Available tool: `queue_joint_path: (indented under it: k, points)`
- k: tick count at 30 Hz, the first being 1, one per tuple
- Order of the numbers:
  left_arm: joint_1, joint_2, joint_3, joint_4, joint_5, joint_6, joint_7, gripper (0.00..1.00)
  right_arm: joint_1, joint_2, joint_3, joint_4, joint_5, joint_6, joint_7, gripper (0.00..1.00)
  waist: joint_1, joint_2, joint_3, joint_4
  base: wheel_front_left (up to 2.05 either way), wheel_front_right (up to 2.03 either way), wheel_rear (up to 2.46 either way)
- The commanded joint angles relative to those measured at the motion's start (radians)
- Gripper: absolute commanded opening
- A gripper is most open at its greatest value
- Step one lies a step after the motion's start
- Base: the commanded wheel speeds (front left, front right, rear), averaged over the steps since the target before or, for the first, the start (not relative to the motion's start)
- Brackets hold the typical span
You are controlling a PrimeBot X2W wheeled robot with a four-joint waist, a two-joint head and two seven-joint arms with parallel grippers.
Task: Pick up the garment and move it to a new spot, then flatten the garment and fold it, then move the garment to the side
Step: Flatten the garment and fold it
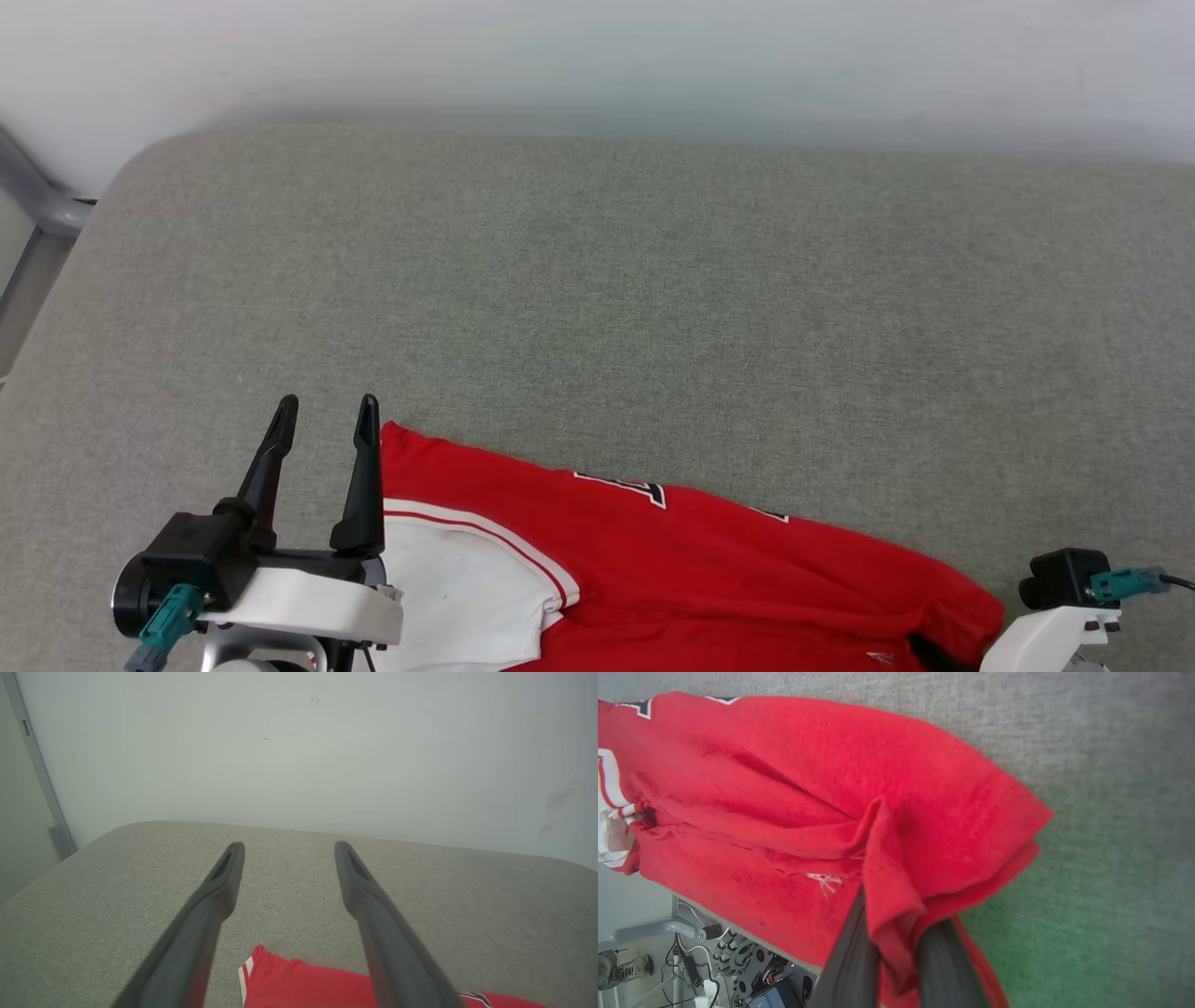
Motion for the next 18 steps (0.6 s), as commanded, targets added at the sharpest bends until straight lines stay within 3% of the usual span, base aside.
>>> queue_joint_path:
  k: [1, 10, 18]
  points:
    - [-0.002, -0.004, 0.004, 0.004, 0.003, -0.003, -0.004, 1.0, 0.015, 0.013, 0.022, 0.031, 0.004, -0.001, 0.007, 0.0, -0.0001, 0.0, -0.007, -0.004, 0.0, 0.0, 0.0]
    - [0.033, -0.013, 0.019, 0.021, 0.021, -0.011, -0.004, 1.0, -0.03, -0.045, 0.003, -0.047, 0.019, -0.001, -0.035, 0.0, -0.0001, 0.0, -0.065, -0.034, 0.0, 0.0, 0.0]
    - [0.055, -0.011, 0.022, 0.015, 0.037, -0.003, -0.004, 1.0, -0.01, -0.094, -0.17, -0.048, 0.007, -0.001, 0.03, 0.0, -0.0001, 0.0, -0.089, -0.058, 0.0, 0.0, 0.0]
